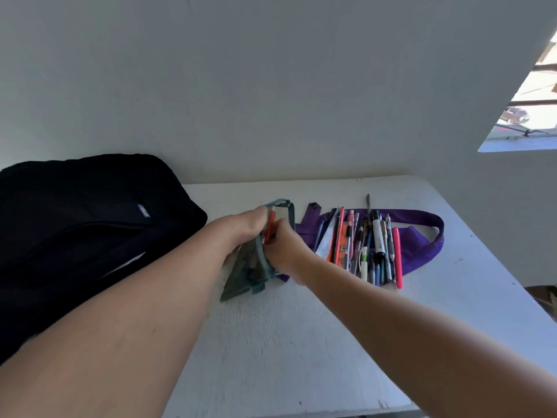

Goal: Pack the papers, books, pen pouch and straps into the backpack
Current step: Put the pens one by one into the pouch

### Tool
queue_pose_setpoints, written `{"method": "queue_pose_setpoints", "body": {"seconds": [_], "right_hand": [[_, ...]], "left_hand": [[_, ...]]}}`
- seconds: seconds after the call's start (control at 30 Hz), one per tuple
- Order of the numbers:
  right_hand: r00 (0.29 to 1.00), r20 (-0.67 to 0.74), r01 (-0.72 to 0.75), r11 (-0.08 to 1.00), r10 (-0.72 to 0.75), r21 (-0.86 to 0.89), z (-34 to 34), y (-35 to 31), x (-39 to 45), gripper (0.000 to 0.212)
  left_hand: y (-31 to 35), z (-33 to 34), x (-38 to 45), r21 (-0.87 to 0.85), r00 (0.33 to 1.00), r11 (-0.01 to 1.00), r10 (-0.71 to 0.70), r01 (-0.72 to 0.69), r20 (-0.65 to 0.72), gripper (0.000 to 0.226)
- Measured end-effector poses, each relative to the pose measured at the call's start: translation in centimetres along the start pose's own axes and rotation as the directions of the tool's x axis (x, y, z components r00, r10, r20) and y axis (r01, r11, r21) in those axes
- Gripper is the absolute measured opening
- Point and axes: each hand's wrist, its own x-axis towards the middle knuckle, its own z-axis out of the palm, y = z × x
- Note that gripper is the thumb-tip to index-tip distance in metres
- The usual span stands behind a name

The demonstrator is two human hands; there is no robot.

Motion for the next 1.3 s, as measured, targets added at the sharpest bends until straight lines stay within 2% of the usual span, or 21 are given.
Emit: {"method": "queue_pose_setpoints", "body": {"seconds": [0.07, 0.13, 0.23, 0.37, 0.47, 0.6, 0.77, 0.83, 0.93, 1.03, 1.17, 1.23, 1.27, 1.3], "right_hand": [[0.992, 0.125, 0.052, 0.982, -0.030, -0.182, -0.7, -0.3, -0.3, 0.026], [0.985, 0.162, 0.107, 0.935, -0.054, -0.337, -1.2, -1.1, -0.1, 0.024], [0.985, 0.164, 0.142, 0.824, -0.061, -0.549, -2.1, -1.8, -0.1, 0.032], [0.994, -0.049, 0.065, 0.889, -0.098, -0.453, -4.8, -0.5, -0.4, 0.032], [0.967, -0.219, -0.003, 0.859, -0.128, -0.512, -7.7, 1.2, -0.1, 0.019], [0.984, -0.166, -0.056, 0.767, -0.066, -0.639, -9.3, 3.3, 0.5, 0.021], [0.989, -0.148, -0.091, 0.697, -0.022, -0.711, -7.9, 4.5, 1.0, 0.043], [0.985, -0.171, -0.109, 0.720, -0.014, -0.686, -7.3, 4.4, 1.1, 0.044], [0.983, -0.167, -0.155, 0.815, 0.072, -0.559, -7.2, 4.3, 1.3, 0.042], [0.977, -0.191, -0.158, 0.921, 0.094, -0.357, -7.5, 3.1, 1.0, 0.035], [0.957, -0.288, -0.027, 1.000, 0.024, -0.005, -7.6, 0.2, 0.6, 0.028], [0.965, -0.246, -0.046, 0.982, 0.091, 0.186, -6.9, -0.5, 0.5, 0.026], [0.976, -0.183, -0.076, 0.974, 0.116, 0.213, -6.2, -0.6, 0.3, 0.029], [0.987, -0.105, -0.100, 0.981, 0.118, 0.166, -5.5, -0.5, 0.1, 0.033]], "left_hand": [[-0.2, -0.2, -0.3, 0.021, 1.000, 1.000, 0.009, -0.009, 0.002, 0.058], [-0.3, -0.4, -0.2, 0.031, 0.999, 0.999, 0.038, -0.039, 0.005, 0.053], [-0.4, -0.7, -0.3, 0.055, 1.000, 0.998, 0.028, -0.027, -0.011, 0.050], [-0.1, -0.9, -0.9, 0.096, 0.999, 0.994, 0.046, -0.046, 0.006, 0.052], [-0.4, -0.2, 0.4, 0.086, 0.996, 0.994, 0.067, -0.072, 0.060, 0.052], [-0.4, 0.8, 1.0, 0.173, 0.995, 0.983, 0.047, -0.062, 0.088, 0.066], [0.0, 1.5, 0.7, 0.198, 0.998, 0.979, 0.036, -0.045, 0.049, 0.065], [-0.1, 1.8, 0.7, 0.206, 0.998, 0.978, 0.033, -0.042, 0.048, 0.064], [0.0, 2.0, 0.8, 0.211, 0.999, 0.977, 0.028, -0.035, 0.038, 0.063], [-0.3, 2.2, 1.2, 0.192, 0.999, 0.981, 0.034, -0.040, 0.030, 0.068], [-0.4, 1.9, 1.6, 0.134, 0.999, 0.990, 0.042, -0.043, 0.004, 0.064], [-0.2, 1.9, 1.4, 0.064, 0.997, 0.995, 0.073, -0.073, 0.011, 0.057], [-0.1, 2.0, 1.0, 0.022, 0.996, 0.996, 0.088, -0.088, 0.017, 0.055], [-0.2, 2.1, 0.8, -0.026, 0.995, 0.995, 0.095, -0.095, 0.025, 0.054]]}}
